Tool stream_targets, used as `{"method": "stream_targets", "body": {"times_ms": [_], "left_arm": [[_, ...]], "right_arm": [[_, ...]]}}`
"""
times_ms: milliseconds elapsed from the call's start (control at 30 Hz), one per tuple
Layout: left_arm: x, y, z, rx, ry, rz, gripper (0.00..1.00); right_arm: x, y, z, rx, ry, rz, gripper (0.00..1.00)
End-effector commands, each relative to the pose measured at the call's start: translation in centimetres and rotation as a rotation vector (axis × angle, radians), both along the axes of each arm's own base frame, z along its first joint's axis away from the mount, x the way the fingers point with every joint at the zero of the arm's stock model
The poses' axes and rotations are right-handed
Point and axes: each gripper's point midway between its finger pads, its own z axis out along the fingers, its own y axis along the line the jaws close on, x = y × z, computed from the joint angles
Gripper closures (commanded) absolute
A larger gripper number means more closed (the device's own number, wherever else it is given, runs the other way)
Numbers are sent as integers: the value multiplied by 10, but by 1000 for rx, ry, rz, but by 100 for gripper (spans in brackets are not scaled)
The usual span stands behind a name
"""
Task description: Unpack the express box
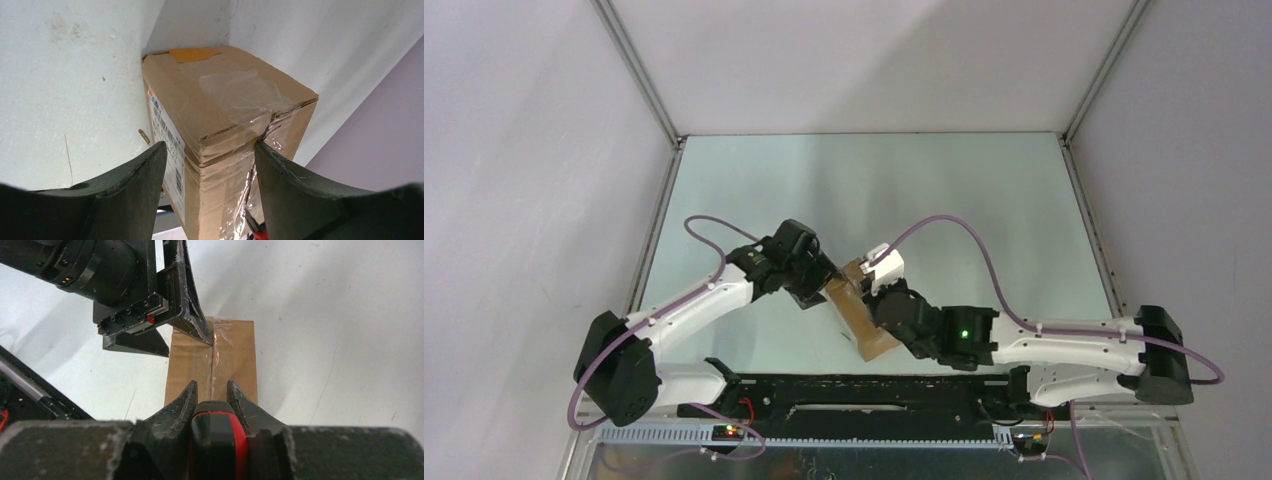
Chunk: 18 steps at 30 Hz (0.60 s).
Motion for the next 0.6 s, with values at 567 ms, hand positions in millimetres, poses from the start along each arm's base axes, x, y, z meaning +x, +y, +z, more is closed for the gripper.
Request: {"method": "stream_targets", "body": {"times_ms": [567], "left_arm": [[8, 33, -20, 152, -16, 87, 30]], "right_arm": [[-31, -16, -40, -65, 121, 25, 100]]}}
